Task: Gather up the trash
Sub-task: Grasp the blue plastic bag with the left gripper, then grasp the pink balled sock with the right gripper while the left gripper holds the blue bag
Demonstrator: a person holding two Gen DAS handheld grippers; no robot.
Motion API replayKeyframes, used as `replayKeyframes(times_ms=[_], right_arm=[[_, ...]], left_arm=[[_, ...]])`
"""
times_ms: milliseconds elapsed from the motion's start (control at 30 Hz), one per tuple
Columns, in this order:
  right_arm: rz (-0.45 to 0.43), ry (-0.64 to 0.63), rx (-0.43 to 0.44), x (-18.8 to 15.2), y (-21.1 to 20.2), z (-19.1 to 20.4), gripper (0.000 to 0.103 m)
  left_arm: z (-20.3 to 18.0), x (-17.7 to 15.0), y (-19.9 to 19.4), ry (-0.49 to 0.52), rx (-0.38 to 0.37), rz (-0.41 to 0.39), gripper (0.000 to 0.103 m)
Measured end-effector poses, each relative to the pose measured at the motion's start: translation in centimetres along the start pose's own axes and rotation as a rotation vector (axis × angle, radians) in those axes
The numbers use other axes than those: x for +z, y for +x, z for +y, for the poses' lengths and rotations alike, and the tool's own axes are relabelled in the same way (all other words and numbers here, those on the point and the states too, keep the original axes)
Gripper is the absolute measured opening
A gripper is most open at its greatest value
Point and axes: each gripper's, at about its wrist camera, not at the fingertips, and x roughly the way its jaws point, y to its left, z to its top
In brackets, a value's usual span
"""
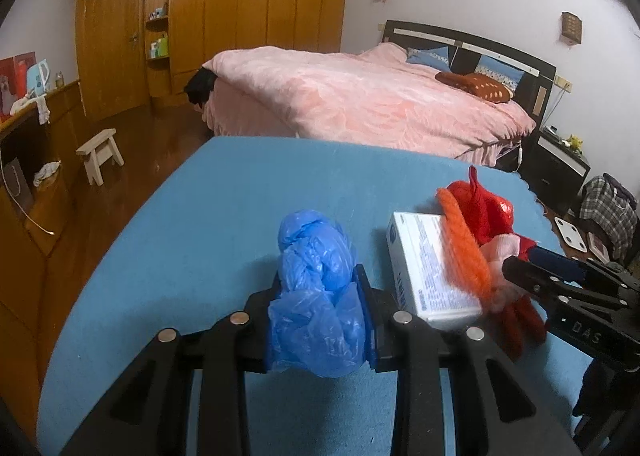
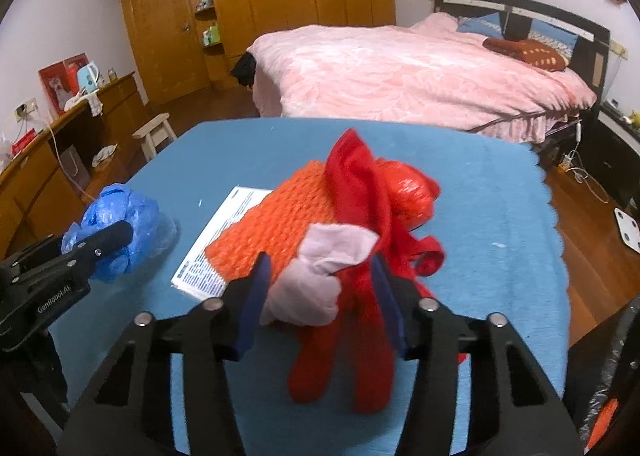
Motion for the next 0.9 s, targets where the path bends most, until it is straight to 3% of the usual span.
replayKeyframes(times_ms=[467,567,900], right_arm=[[0.077,-0.009,0.002,-1.1,2.3,0.8,0.044],[0.084,-0.007,0.017,-1.1,2.4,0.7,0.039],[0.032,0.017,0.076,-1.2,-1.3,-0.4,0.038]], left_arm=[[0.2,-1.3,0.5,-0.013,-0.001,0.029,0.032],[0.1,-1.2,0.6,-0.014,-0.005,0.032,0.032],[-1.0,-0.8,-1.1,-0.003,-0.016,0.006,0.032]])
